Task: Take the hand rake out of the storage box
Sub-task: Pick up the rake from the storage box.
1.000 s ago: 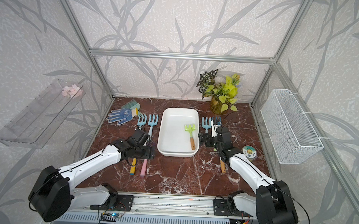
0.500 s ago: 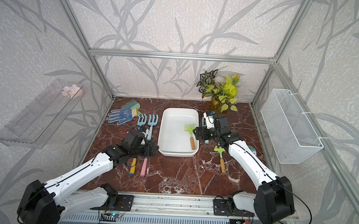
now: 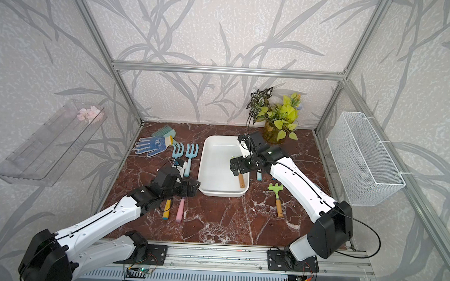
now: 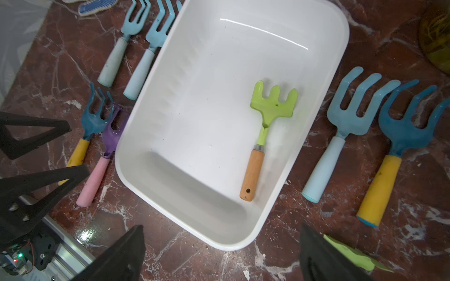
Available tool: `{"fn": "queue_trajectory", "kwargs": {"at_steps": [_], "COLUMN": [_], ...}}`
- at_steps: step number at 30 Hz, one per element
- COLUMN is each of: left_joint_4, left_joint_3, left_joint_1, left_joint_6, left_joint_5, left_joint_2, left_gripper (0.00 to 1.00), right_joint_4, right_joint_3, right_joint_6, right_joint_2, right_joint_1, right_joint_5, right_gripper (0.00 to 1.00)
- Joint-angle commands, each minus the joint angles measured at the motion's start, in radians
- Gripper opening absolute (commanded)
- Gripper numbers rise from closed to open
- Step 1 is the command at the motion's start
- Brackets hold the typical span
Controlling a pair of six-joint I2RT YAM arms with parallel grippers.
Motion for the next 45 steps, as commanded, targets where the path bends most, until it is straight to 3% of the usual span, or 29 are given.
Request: {"fn": "queue_trajectory", "kwargs": {"at_steps": [1,20,45], "left_joint_4": [0.044,0.091,0.105], "left_joint_3": [-0.042,-0.100,-0.111], "left_joint_1": [-0.007,-0.007,-0.007], "left_joint_6": [0.019,0.029,0.031], "left_joint_5": [-0.023,-0.002,0.000], "left_joint_2": [-0.053,-0.111,-0.115], "left_gripper": [1.00,1.00,0.99], "right_joint_4": [-0.140,-0.384,-0.493], "right_joint_3": [0.075,0.417,0.687], "right_joint_6": [-0.010,0.013,0.024], "right_joint_2": [0.069,0.483,0.814], "right_joint_1": [0.023,0.077,0.074], "right_joint_5": [0.084,0.184,0.161], "right_gripper": [0.98,0.92,0.84]}}
